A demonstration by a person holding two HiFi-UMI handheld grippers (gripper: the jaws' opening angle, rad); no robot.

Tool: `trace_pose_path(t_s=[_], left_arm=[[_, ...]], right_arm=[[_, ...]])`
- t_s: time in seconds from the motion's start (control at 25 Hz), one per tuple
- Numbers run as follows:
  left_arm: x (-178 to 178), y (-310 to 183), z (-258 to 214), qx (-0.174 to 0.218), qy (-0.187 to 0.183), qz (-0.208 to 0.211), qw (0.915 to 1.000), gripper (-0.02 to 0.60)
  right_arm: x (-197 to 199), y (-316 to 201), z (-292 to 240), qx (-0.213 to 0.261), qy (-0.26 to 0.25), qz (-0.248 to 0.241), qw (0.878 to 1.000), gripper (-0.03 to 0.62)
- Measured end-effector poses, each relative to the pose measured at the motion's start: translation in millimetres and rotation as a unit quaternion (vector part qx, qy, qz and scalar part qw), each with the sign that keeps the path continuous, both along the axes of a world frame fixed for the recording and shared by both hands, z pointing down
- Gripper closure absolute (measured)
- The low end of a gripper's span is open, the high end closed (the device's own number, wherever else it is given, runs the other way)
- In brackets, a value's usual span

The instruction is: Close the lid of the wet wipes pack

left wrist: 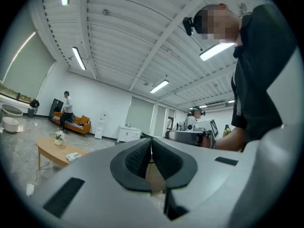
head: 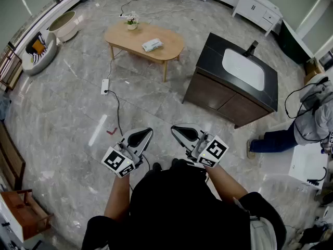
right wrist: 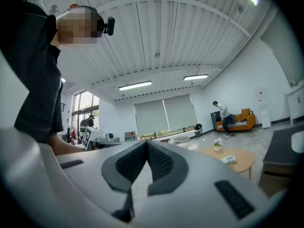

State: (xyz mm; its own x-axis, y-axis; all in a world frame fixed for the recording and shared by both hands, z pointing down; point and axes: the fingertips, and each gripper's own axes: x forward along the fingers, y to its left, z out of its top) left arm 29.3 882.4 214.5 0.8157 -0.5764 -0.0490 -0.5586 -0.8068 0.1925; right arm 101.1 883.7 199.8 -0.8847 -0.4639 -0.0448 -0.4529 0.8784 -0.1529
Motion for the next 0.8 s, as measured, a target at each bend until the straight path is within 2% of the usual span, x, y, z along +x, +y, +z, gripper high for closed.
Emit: trace_pose_path(t_s=[0.2, 0.36, 0.8], left_arm=[[-14.9, 4.3, 6.8, -0.016, 0.002, -0.001, 0.9999, 0.565], [-8.9, 8.9, 6.8, -0.009, 0.001, 0.023, 0.9997, 0.565], [-16.8, 9.3, 5.9, -0.013, 0.015, 0.04, 0.999, 0.565]], right_arm=[[-13.4, 11.5, 11.2, -0.019, -0.004, 0.003, 1.0, 0.585], [-12.7, 11.5, 14.9, -0.023, -0.004, 0.012, 1.0, 0.585], [-17.9, 12.1, 14.3, -0.023, -0.003, 0.045, 0.999, 0.583]])
